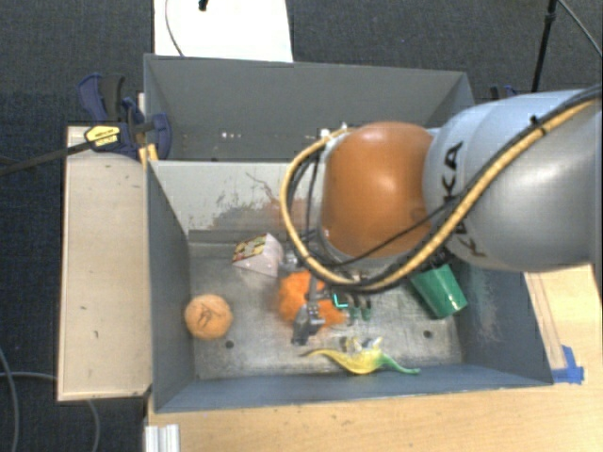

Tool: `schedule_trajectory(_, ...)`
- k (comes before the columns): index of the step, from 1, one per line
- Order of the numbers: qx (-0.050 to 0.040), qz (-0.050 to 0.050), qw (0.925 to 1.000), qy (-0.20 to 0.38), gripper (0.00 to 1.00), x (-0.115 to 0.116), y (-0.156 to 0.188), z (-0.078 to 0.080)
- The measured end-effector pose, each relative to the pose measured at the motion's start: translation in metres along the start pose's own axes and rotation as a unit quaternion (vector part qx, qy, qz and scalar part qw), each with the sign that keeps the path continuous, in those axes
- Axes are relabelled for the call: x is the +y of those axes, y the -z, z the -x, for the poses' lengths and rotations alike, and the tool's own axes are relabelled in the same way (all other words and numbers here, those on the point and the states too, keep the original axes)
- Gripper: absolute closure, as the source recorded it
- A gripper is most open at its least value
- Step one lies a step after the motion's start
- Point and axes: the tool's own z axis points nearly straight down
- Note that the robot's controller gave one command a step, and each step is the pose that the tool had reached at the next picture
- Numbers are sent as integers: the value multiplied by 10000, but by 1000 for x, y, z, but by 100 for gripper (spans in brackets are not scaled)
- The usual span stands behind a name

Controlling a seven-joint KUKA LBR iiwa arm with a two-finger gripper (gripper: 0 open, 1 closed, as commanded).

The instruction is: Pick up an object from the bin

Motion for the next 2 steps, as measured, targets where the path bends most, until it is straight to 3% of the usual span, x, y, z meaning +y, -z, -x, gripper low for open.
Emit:
schedule_trajectory(1, 3, 0, 10000, 59, 0, 5, -6, -3)
schedule_trajectory(2, 48, -6, 10000, -43, 0, -4, 31, 0)
